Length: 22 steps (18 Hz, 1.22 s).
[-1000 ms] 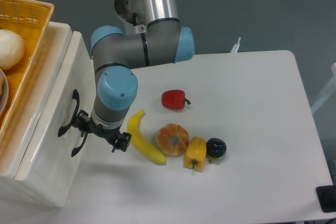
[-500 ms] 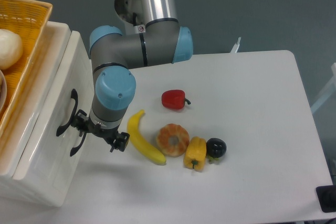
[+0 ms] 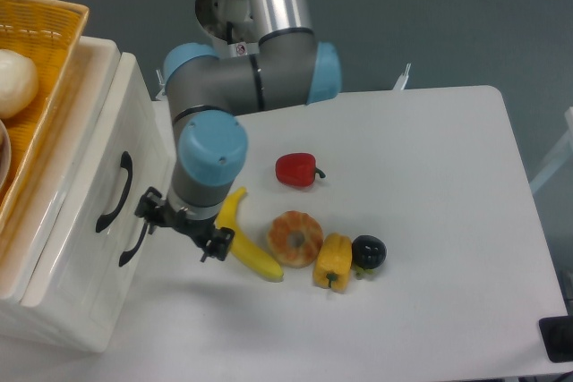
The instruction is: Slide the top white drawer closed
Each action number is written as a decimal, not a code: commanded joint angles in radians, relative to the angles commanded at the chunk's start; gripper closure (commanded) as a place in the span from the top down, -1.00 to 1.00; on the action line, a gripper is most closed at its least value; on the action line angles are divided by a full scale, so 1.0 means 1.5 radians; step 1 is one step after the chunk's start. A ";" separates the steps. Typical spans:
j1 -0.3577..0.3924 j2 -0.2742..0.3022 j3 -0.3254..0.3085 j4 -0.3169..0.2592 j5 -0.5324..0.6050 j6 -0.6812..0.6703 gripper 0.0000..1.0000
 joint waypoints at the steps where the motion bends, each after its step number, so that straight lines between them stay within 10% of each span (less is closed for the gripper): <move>1: 0.009 0.009 0.004 -0.001 0.012 0.016 1.00; 9: 0.048 0.064 0.003 -0.001 0.150 0.167 1.00; 22: 0.221 0.154 -0.036 -0.036 0.148 0.476 1.00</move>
